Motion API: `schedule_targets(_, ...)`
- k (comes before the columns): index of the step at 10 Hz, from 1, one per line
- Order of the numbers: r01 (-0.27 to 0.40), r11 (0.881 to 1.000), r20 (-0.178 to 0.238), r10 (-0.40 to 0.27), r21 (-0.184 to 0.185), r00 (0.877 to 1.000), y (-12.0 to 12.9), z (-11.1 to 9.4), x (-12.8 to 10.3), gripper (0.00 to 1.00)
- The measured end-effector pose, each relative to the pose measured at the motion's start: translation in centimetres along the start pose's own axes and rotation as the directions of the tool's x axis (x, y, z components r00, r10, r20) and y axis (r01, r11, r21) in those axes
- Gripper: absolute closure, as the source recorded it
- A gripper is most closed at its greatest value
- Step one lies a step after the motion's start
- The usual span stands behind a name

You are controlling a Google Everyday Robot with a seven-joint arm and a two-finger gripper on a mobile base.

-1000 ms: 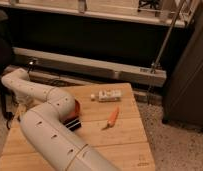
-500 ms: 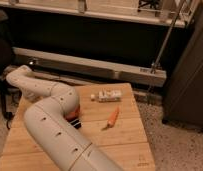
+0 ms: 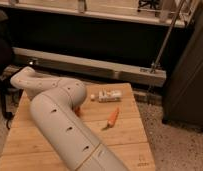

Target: Wipe the white sponge on the table

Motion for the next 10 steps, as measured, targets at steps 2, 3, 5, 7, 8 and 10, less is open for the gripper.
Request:
schedule_targets(2,0.009,1.000,-0.014,-0.009,-0.015,1.000,1.7,-0.1,1.8,0.72)
schedule_targets(3,0.016,0.999,-0.015,-0.016,-0.027,1.000,2.8,-0.4,2.6,0.72)
schedule_targets(5,0.031,0.997,-0.004,-0.031,-0.066,0.999,5.2,-1.0,3.6,0.72)
schedule_targets(7,0.054,0.993,0.012,-0.053,-0.109,0.999,7.6,-1.5,4.1,0.72)
schedule_targets(8,0.069,0.989,0.017,-0.068,-0.128,0.998,8.6,-1.5,4.2,0.72)
schedule_targets(10,0.107,0.983,0.027,-0.104,-0.149,0.994,10.3,-1.5,4.1,0.72)
